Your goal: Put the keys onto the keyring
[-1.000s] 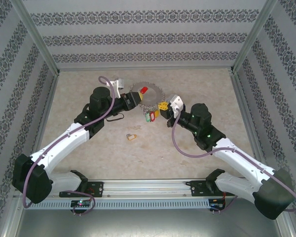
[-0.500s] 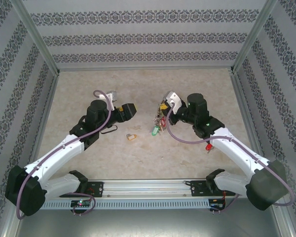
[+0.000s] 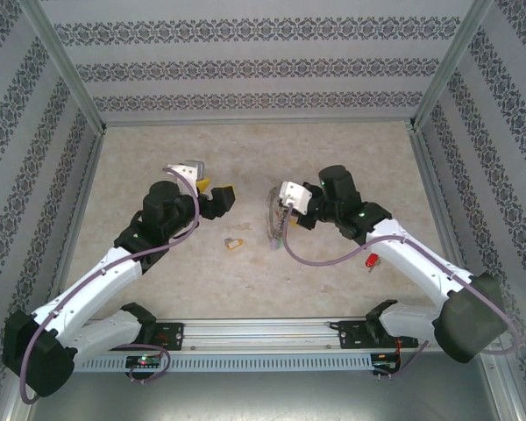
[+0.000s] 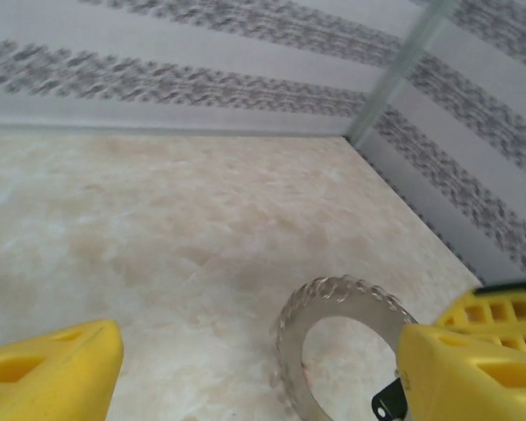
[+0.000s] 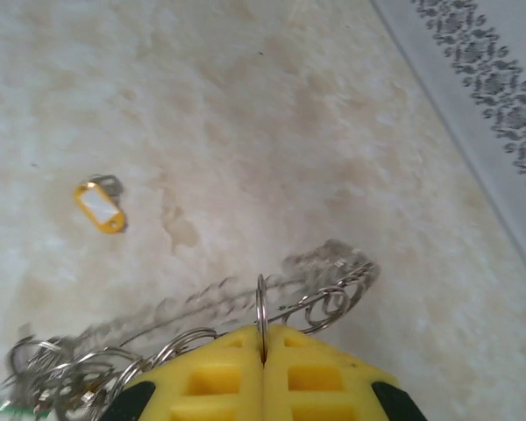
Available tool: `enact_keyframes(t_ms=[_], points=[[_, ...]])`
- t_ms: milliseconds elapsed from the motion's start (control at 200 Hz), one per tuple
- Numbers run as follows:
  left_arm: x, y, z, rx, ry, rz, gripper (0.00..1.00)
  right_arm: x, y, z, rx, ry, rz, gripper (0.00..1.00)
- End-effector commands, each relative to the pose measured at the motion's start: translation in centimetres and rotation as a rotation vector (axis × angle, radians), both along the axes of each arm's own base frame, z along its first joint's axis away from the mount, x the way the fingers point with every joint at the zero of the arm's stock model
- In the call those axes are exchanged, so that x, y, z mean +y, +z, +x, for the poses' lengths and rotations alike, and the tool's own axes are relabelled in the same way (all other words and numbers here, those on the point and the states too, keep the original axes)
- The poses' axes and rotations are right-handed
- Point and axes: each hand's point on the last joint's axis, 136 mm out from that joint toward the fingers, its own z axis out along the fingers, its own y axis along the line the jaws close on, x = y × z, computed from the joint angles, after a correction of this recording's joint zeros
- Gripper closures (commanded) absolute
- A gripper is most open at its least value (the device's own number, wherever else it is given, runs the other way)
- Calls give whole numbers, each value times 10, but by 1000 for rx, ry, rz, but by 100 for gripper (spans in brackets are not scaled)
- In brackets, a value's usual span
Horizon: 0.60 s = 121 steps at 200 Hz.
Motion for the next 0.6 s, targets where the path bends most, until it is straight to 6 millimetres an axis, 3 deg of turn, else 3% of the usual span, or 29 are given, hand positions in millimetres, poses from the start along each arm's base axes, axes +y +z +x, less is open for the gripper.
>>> enact_keyframes(t_ms=[0, 90, 250, 430, 600], points=[[-40, 26, -22, -263, -323, 109, 22, 23, 37, -33, 127, 239, 248, 100], [-61, 17, -35, -270, -501, 148, 29, 27, 37, -48, 231, 335, 308, 100], [-82, 3, -52, -251, -713, 170, 39, 32, 30, -47, 405, 411, 404, 100], [-83, -15, -62, -329, -770, 210, 47, 33, 22, -51, 330, 468, 390, 100], [-90, -31, -72, -337, -829, 225, 48, 37, 13, -49, 284, 467, 348, 100]])
